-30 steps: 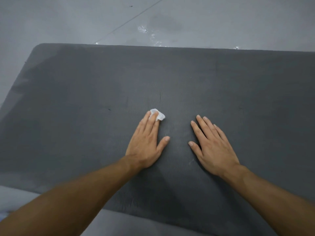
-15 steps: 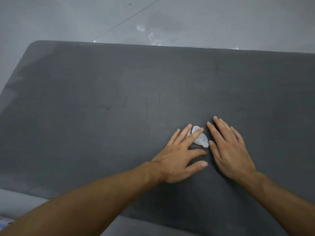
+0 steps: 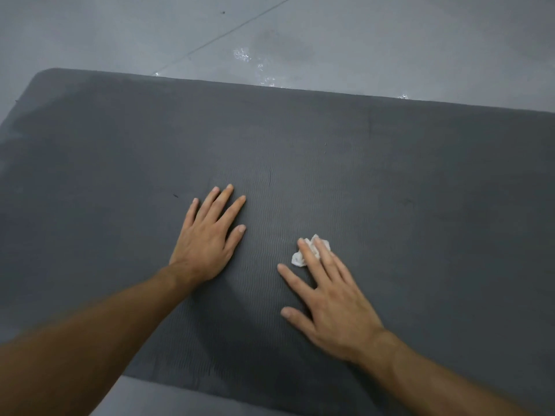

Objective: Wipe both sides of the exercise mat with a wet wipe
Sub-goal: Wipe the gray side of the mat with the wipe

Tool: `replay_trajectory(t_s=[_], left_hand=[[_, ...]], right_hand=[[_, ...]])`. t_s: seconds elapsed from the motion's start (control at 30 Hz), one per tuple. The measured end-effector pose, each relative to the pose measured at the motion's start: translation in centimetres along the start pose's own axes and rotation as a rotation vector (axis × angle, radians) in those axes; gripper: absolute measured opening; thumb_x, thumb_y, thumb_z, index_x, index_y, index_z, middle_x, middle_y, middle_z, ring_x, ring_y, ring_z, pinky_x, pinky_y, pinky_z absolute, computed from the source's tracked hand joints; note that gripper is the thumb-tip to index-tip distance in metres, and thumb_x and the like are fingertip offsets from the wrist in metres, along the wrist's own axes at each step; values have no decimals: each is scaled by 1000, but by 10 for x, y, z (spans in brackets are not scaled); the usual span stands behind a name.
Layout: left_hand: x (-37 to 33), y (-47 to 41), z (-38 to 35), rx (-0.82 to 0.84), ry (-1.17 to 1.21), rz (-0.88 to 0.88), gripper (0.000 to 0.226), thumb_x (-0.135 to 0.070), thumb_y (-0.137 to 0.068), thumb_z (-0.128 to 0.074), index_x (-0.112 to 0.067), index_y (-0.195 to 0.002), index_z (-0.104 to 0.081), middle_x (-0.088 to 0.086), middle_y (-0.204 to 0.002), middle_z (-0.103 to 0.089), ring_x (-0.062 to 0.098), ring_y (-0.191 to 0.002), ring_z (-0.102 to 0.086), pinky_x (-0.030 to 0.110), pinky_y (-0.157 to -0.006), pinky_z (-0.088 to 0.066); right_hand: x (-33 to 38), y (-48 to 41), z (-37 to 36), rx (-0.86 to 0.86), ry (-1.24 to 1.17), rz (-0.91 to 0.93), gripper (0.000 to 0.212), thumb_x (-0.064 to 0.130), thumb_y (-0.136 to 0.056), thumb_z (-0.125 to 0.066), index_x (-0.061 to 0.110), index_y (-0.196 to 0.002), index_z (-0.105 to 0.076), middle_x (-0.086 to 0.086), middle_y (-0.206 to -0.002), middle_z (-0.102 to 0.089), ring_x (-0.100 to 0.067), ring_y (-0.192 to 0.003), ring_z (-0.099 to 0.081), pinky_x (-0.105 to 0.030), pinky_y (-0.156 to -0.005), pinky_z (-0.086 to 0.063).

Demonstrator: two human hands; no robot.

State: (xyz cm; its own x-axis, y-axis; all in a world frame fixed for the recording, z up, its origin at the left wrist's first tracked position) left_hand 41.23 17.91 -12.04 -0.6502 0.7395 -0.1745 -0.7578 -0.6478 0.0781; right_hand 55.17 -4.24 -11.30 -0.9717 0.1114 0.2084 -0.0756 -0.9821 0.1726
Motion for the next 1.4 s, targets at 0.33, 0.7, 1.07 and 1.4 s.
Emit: replay_trajectory(t_s=[0.33, 0.7, 1.07, 1.4], left_hand=[[4, 4, -2, -25, -15, -15, 64, -59, -106, -20, -32, -164, -20, -4, -173, -9, 15, -160, 1, 49, -129, -7], [5, 4, -2, -25, -29, -8, 64, -59, -106, -20, -33, -164, -19, -5, -173, -8, 14, -160, 2, 49, -129, -8], [4, 5, -2, -34, -33, -7, 63, -57, -106, -22, -33, -164, -20, -5, -173, -9, 15, -160, 0, 49, -129, -9], [4, 5, -1, -43, -26, -4, 63, -58, -106, -22, -33, -164, -21, -5, -173, -10, 13, -160, 0, 48, -129, -7]], right_hand=[[-80, -5, 11, -25, 70, -223, 68, 60, -107, -18, 26, -165, -24, -7, -175, -7, -22, -161, -4, -39, -130, -8], [-42, 2, 3, -18, -19, -187, 83, 68, -104, -26, 15, -166, -18, -8, -174, -11, -22, -161, 0, -39, -129, -8], [-8, 25, -10, -9, 63, 99, 77, 65, -106, -31, 14, -164, -28, -4, -174, -15, -21, -161, -10, -43, -125, -20], [-86, -60, 26, -41, -108, -437, 93, 73, -97, -12, 11, -166, -10, -8, -175, -1, -22, -161, 4, -38, -130, -3]])
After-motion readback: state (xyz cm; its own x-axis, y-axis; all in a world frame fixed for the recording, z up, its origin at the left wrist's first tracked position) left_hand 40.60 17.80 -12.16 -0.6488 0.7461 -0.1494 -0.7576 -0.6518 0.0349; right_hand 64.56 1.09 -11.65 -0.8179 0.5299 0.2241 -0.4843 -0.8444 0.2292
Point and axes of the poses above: each hand's wrist, its own y-axis away from the middle knuckle, its own z-axis out of the back of the hand, x = y × z, the point moved 5 cm from there along -y, towards the middle knuckle
